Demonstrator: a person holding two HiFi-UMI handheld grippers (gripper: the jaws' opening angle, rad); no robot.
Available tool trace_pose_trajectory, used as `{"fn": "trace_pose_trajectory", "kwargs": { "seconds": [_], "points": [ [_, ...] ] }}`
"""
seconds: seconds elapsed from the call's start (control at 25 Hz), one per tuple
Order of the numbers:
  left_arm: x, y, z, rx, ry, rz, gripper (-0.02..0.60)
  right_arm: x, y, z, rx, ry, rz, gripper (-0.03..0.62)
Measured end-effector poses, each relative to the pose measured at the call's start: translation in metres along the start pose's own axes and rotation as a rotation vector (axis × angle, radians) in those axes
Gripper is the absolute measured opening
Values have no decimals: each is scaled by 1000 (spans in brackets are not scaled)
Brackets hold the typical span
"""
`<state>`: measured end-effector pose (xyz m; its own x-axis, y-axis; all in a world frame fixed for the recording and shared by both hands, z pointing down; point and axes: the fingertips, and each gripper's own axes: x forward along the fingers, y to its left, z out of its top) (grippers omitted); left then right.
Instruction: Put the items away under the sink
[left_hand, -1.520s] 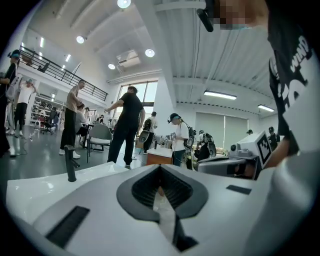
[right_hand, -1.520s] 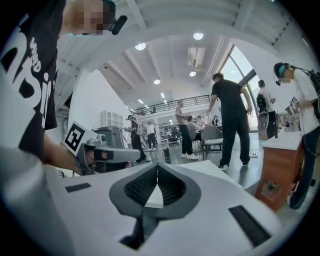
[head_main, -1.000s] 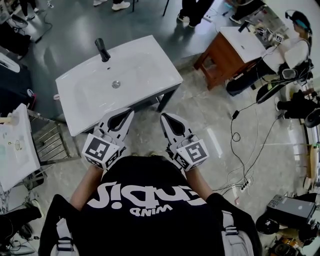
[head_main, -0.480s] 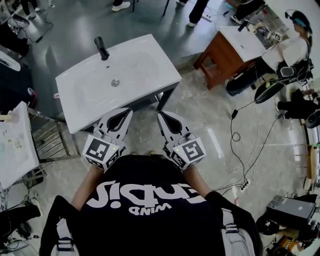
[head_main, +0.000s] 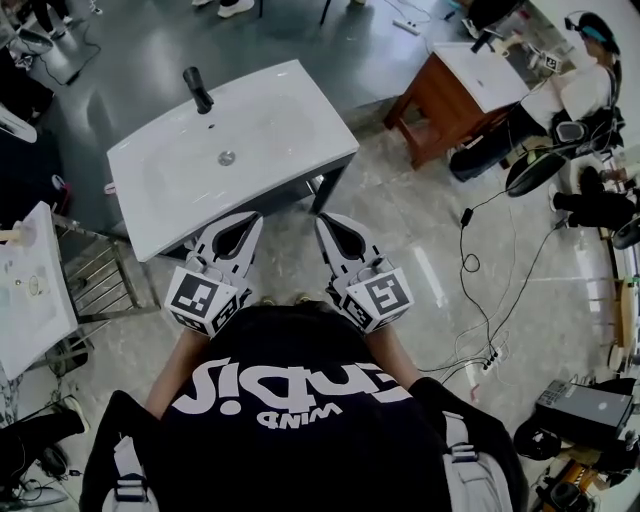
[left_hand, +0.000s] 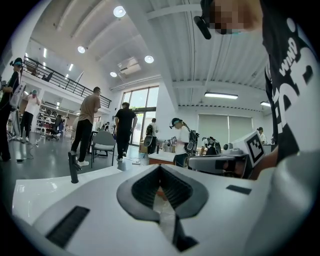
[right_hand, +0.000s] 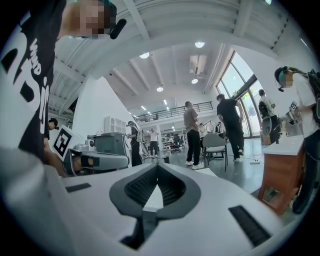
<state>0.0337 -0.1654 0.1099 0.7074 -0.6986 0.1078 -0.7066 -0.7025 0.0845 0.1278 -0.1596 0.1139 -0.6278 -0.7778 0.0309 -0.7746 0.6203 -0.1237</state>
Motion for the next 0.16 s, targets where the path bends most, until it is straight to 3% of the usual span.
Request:
{"fn": "trace_pose_trajectory", "kwargs": {
  "seconds": [0.16],
  "points": [
    [1, 0, 0, -5, -3, 2, 17, 0, -2, 2, 5, -8, -8, 18]
  ]
}}
